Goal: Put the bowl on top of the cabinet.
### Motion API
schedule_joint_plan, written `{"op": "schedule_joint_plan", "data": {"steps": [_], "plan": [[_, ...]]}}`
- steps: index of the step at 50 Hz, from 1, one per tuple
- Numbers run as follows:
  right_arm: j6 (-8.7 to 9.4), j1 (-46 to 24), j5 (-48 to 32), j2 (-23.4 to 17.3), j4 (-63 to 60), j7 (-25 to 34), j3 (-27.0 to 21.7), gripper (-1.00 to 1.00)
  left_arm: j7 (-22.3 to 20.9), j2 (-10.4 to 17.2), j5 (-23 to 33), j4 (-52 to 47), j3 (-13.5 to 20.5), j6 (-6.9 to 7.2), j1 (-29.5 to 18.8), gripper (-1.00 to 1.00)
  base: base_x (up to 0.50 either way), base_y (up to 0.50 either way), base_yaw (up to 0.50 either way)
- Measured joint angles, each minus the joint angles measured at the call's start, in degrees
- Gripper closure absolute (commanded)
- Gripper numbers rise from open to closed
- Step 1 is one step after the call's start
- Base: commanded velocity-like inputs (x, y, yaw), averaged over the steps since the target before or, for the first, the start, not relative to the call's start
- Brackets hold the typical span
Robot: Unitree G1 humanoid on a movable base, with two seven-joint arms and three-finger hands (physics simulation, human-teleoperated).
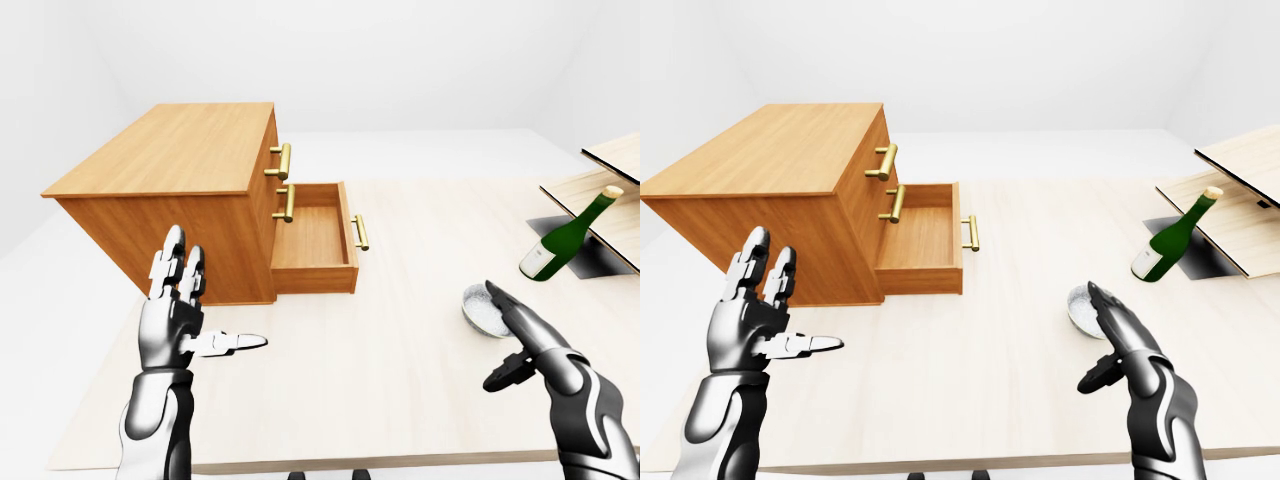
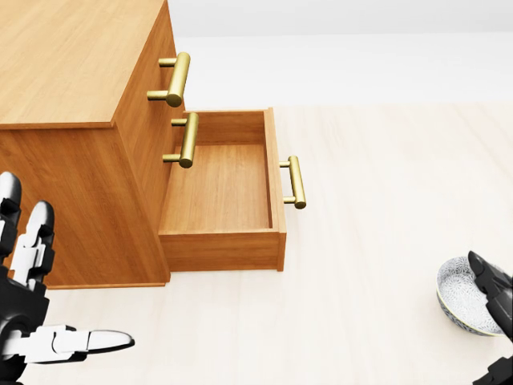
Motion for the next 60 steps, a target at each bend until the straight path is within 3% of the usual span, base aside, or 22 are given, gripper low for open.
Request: {"op": "schedule_joint_plan", "data": {"steps": [36, 60], "plan": [[0.00, -2.43, 0.96, -2.56, 7.23, -0.42, 1.22, -1.00, 0.11, -0.01, 0.10, 0.19, -0.08, 0.00, -0.02, -1.00, 0.00, 0.00, 0.00], [0.00, -5.98, 5.96, -4.07, 17.08, -5.59, 3.23, -1.00, 0.26, 0.04, 0.06, 0.42, -0.09, 0.00, -0.17, -1.00, 0.00, 0.00, 0.00]]}}
